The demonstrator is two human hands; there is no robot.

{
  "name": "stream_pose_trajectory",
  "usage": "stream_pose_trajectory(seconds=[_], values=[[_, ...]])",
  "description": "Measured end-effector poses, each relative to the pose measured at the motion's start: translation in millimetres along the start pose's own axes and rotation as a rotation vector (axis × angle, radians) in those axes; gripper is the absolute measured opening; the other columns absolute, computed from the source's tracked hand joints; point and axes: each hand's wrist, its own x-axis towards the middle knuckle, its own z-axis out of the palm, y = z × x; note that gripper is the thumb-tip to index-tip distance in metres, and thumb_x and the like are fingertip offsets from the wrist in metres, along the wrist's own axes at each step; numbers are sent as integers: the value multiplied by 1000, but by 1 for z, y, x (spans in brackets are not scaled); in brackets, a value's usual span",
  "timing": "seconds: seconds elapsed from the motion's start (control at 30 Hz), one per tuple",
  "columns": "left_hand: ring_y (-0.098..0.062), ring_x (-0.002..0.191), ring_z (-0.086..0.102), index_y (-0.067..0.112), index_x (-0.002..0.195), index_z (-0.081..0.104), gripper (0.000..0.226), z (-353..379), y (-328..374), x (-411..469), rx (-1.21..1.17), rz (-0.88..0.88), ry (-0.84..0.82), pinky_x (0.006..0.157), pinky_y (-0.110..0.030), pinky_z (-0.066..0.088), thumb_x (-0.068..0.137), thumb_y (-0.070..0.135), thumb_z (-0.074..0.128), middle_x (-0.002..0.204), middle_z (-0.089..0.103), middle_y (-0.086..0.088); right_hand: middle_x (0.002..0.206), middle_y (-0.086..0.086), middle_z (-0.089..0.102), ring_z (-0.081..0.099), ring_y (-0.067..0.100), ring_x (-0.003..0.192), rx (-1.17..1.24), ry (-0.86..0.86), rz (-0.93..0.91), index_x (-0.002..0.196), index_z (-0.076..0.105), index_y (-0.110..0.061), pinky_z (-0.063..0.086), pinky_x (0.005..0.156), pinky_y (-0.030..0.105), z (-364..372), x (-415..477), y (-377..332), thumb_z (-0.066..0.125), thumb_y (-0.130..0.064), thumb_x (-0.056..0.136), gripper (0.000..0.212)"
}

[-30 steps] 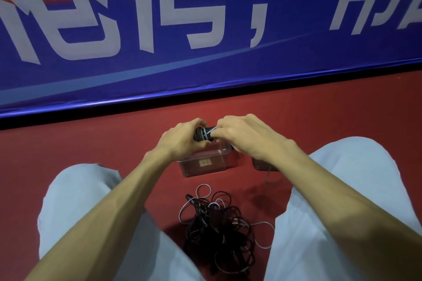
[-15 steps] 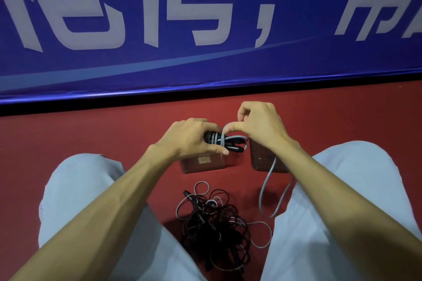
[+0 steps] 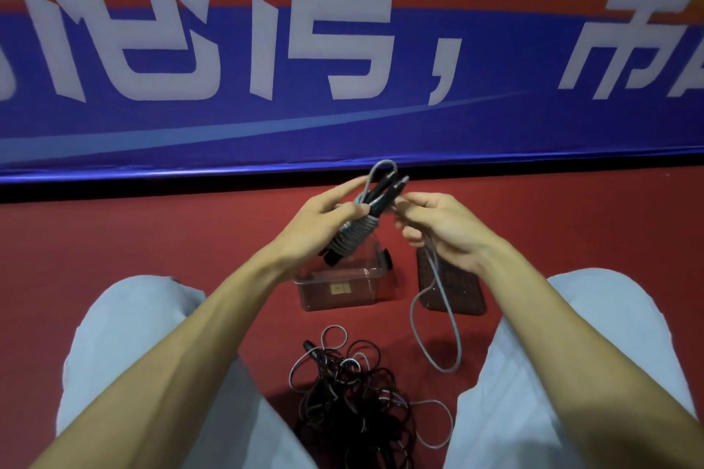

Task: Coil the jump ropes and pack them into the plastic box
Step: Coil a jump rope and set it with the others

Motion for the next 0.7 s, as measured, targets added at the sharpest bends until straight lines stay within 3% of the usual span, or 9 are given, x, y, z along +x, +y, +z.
stream_pose_trajectory(seconds=[0.07,0.13,0.2,0.33,0.4,0.5,0.57,0.7], values=[[-2,81,67,41,125,61,40,0,-1,2,-90,-24,57,67,-23,57,96,14,54,99,71,20,63,4,51,34,5,40,-67,-46,10,101,61,0,26,39,16,2,-1,0,46,-17,101,23],[-19,77,64,36,115,69,28,-2,1,2,-178,-81,108,64,-37,57,96,21,55,93,71,3,63,6,51,35,6,38,-252,-96,5,99,60,-3,29,37,17,5,-4,-1,44,-25,103,28],[-23,69,61,25,105,70,16,-5,-1,5,-201,-111,178,60,-38,56,96,27,57,86,67,-5,63,7,52,42,9,37,-404,-141,4,98,58,-5,36,36,19,9,-6,1,43,-26,103,27],[-18,55,61,20,103,68,16,-9,-8,7,-155,-106,220,54,-31,54,92,31,65,73,64,-1,61,7,56,61,21,46,-617,-155,71,102,49,-8,51,45,29,8,-6,6,48,-19,101,11],[-15,57,62,21,106,65,23,-10,-14,7,-12,-78,261,55,-30,53,88,35,70,72,63,-2,63,3,56,60,20,51,-865,-190,111,106,42,-11,51,50,30,5,-7,8,50,-14,100,10],[-16,61,62,27,105,57,35,-10,-25,9,445,-21,313,59,-33,50,82,48,72,65,60,3,72,-11,49,53,11,66,-1209,-188,47,109,38,-14,43,61,31,4,-9,9,46,-6,96,17],[-21,68,62,30,104,53,38,-12,-29,11,619,-23,283,61,-35,45,80,53,72,67,59,5,82,-10,50,52,12,70,-1322,-175,-39,103,39,-19,39,65,32,9,-12,7,47,-6,94,18],[-28,82,59,33,113,54,45,-12,-33,12,855,-69,143,66,-34,40,79,55,72,88,64,-1,106,-1,63,61,25,98,-1508,-193,-253,94,46,-23,38,66,33,18,-19,7,51,-11,95,13]])
